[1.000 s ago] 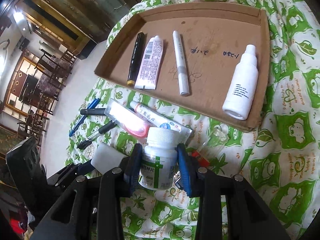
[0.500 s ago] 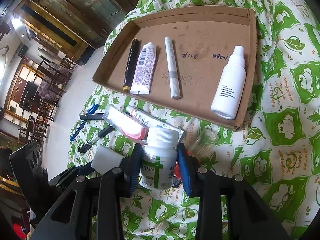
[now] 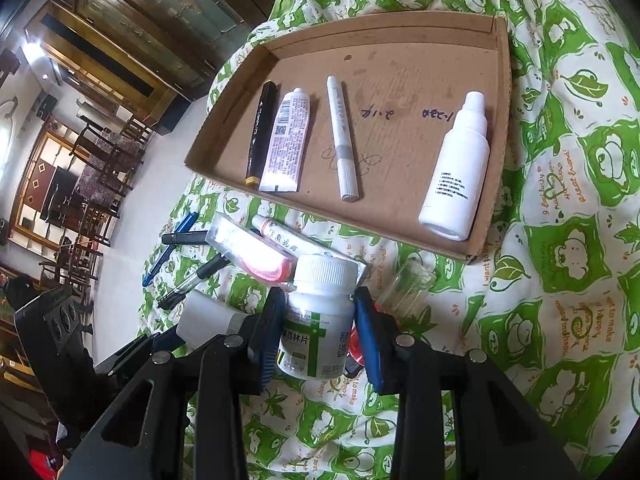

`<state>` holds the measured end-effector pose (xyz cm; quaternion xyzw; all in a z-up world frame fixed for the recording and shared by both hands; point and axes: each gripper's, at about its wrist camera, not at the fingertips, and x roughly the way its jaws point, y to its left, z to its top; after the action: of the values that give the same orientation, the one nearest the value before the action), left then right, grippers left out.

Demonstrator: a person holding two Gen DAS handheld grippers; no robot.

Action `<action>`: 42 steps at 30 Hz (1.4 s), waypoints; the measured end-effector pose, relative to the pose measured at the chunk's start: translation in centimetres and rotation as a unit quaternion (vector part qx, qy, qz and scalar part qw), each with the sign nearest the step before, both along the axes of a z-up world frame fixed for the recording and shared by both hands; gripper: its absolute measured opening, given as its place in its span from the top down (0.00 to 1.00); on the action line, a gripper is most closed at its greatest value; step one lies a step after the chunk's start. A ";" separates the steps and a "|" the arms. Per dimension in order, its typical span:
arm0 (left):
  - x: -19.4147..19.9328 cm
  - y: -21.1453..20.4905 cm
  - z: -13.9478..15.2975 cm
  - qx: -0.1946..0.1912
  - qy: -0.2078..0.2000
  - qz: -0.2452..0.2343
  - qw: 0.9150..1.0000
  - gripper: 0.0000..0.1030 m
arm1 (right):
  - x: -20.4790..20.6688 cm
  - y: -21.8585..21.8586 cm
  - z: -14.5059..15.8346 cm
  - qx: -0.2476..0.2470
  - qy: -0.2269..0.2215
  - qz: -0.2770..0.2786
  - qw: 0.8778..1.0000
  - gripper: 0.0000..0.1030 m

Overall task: Organize rigid objects
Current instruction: 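Lift the charger block with the left tool while the right tool lifts the pill bottle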

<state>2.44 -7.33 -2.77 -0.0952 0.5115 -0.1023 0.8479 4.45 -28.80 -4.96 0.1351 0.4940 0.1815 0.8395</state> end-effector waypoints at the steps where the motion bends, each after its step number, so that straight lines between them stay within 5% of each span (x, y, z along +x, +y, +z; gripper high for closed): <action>1: 0.0 0.0 0.0 0.001 0.000 0.000 1.000 0.37 | 0.0 0.0 0.0 0.001 0.000 0.000 1.000 0.67; 42: 2.0 0.6 4.1 0.035 -0.039 0.009 0.999 0.36 | -0.5 -1.4 2.2 0.021 -0.037 -0.016 0.999 0.67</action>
<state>4.45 -6.70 1.36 -0.0664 0.4806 -0.0801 0.8707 3.97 -30.21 -2.76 0.1534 0.4562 0.1830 0.8572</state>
